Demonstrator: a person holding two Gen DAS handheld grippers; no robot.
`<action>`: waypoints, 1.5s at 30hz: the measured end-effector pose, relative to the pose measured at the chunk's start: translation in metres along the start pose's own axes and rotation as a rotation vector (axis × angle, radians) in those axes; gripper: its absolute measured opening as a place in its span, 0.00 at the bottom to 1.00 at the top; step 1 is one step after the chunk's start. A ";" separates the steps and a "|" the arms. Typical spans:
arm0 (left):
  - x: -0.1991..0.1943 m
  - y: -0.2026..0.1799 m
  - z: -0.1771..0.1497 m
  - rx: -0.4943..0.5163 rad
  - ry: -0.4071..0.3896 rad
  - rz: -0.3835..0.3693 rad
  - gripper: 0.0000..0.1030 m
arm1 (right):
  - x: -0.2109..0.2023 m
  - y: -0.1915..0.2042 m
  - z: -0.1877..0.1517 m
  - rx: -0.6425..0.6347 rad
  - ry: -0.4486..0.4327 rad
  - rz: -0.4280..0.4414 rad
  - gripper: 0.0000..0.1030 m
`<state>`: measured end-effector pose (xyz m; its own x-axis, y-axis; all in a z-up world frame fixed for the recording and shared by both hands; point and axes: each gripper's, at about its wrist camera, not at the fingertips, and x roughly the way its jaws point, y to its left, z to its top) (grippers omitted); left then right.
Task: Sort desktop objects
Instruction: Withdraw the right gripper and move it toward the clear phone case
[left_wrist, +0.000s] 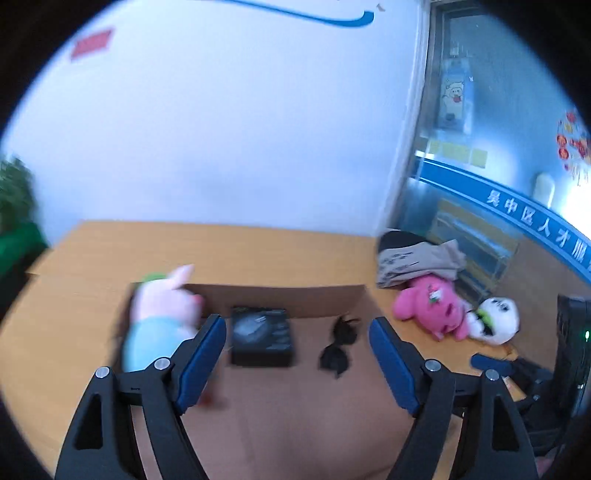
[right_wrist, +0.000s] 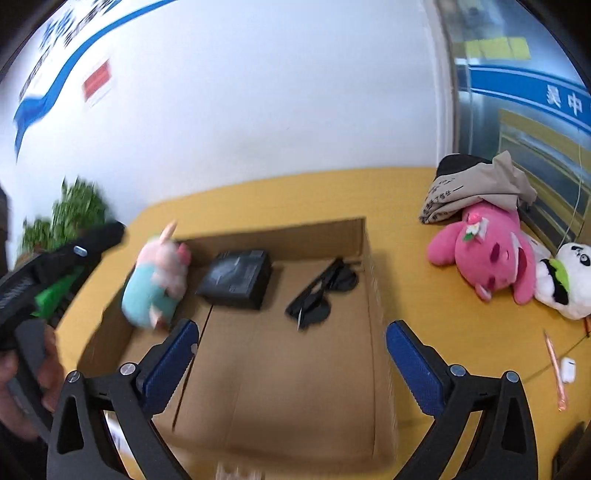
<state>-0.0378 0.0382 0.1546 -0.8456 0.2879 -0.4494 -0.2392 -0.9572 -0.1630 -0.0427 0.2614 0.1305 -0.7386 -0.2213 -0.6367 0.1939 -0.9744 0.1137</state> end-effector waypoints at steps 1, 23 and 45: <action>-0.012 -0.001 -0.006 0.010 -0.002 0.030 0.78 | -0.001 0.005 -0.008 -0.018 0.006 0.004 1.00; -0.112 -0.027 -0.077 0.045 0.045 0.089 0.78 | -0.082 0.057 -0.083 -0.154 -0.029 -0.002 1.00; -0.034 0.022 -0.171 -0.190 0.379 -0.180 0.77 | 0.004 0.008 -0.168 -0.034 0.291 0.172 1.00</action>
<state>0.0671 0.0128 0.0163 -0.5563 0.4734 -0.6829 -0.2444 -0.8787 -0.4100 0.0637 0.2596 0.0008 -0.4788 -0.3571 -0.8020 0.3250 -0.9207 0.2160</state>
